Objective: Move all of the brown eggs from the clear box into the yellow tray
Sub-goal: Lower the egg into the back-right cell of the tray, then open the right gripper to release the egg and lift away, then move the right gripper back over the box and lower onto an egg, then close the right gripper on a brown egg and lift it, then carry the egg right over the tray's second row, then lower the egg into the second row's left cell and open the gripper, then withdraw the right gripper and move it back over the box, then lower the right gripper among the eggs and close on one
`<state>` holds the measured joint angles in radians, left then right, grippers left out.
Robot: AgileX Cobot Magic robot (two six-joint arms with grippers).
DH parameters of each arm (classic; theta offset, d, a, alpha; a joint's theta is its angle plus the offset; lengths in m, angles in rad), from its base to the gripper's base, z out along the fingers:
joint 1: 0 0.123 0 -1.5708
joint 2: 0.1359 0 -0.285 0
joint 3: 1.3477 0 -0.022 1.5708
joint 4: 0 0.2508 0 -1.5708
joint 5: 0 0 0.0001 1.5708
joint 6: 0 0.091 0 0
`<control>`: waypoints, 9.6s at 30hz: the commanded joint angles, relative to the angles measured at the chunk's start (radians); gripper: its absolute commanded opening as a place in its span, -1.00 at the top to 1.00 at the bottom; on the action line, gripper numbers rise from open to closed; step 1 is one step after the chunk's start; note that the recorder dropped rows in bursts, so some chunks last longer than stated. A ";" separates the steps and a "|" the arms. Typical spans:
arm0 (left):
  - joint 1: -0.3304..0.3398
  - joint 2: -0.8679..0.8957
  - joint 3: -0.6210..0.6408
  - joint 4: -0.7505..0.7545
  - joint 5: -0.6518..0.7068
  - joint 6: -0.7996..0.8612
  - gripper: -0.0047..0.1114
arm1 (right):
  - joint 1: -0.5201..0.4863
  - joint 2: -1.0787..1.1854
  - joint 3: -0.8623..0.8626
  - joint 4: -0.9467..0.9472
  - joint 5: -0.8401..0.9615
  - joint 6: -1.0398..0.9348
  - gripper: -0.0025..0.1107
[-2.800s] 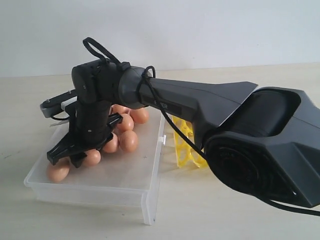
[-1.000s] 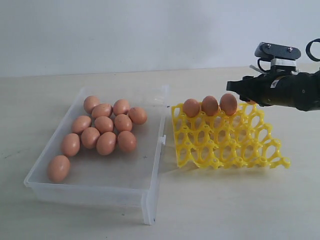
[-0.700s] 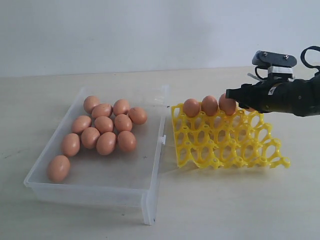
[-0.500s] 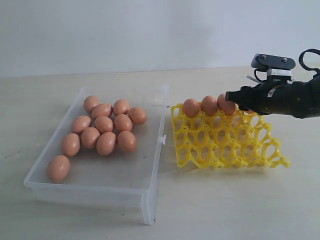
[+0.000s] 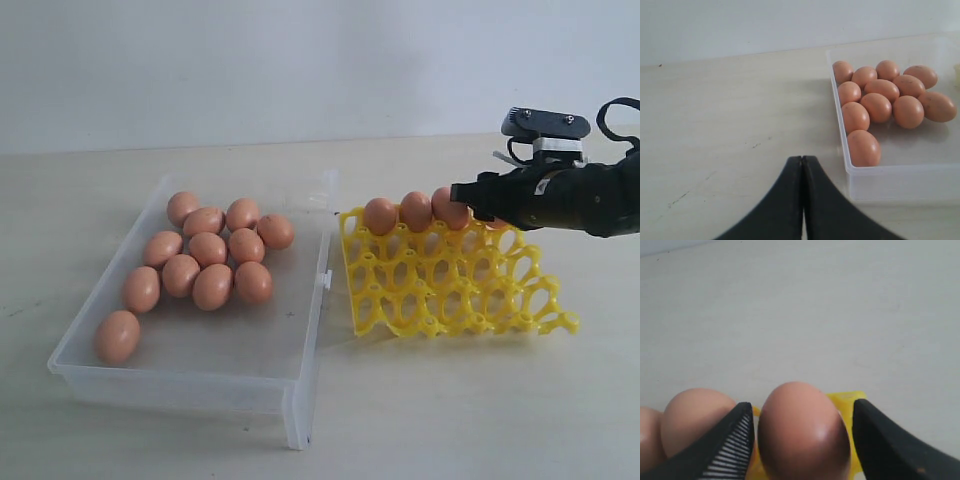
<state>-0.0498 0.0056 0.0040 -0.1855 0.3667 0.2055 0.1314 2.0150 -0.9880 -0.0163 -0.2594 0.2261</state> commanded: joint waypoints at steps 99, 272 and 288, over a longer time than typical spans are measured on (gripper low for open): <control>0.001 -0.006 -0.004 -0.001 -0.010 0.001 0.92 | 0.625 0.278 -1.182 -0.013 1.353 -0.192 0.96; 0.001 -0.006 -0.004 -0.001 -0.010 0.001 0.92 | 0.543 0.460 -1.023 0.540 1.061 -0.059 -0.10; 0.001 -0.006 -0.004 -0.001 -0.010 0.001 0.92 | 0.572 0.400 -1.023 0.496 1.128 -0.113 -0.10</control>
<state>-0.0498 0.0056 0.0040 -0.1855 0.3667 0.2073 0.7006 2.4591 -2.0012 0.5072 0.8607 0.1274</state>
